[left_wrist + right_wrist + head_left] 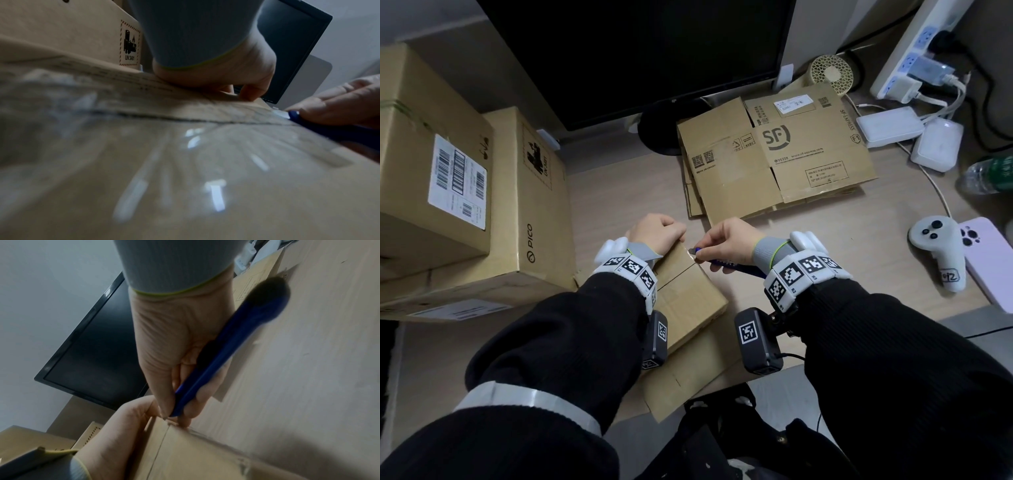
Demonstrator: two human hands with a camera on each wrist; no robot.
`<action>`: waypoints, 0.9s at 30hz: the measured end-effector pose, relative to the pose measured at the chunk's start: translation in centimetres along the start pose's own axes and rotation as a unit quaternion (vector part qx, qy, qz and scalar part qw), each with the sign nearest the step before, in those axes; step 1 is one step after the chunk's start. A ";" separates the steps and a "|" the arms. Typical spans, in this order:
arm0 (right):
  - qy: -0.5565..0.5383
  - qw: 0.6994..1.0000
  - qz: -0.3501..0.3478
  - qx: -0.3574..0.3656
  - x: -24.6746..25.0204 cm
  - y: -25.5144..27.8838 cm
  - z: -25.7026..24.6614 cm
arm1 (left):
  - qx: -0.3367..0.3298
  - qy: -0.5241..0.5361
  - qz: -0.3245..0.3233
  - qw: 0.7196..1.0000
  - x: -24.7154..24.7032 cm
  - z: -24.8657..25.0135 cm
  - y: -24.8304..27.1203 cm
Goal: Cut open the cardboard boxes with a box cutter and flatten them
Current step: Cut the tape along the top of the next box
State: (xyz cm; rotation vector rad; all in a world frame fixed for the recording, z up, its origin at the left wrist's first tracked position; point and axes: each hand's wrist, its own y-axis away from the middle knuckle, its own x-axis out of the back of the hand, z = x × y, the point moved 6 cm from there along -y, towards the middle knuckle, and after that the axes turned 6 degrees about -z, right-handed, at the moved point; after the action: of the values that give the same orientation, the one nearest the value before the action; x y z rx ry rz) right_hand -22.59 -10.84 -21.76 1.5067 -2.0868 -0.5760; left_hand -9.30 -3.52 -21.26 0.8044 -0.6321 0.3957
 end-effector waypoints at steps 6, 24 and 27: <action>-0.016 1.000 -0.021 -0.004 -0.1 0.4 0.7 | 0.004 -0.007 0.015 1.000 0.1 0.0 0.0; 0.007 0.999 -0.049 0.016 -0.3 2.0 1.2 | -0.008 -0.019 -0.008 1.000 -0.3 0.3 0.4; 0.024 0.999 -0.043 0.017 -0.3 1.8 1.0 | -0.009 -0.020 -0.007 1.000 -0.3 0.3 0.4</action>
State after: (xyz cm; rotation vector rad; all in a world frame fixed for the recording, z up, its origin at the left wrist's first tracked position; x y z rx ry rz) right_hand -24.47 -10.00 -21.53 1.6199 -2.0147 -0.5323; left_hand -9.87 -3.52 -21.09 0.8011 -0.6664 0.3616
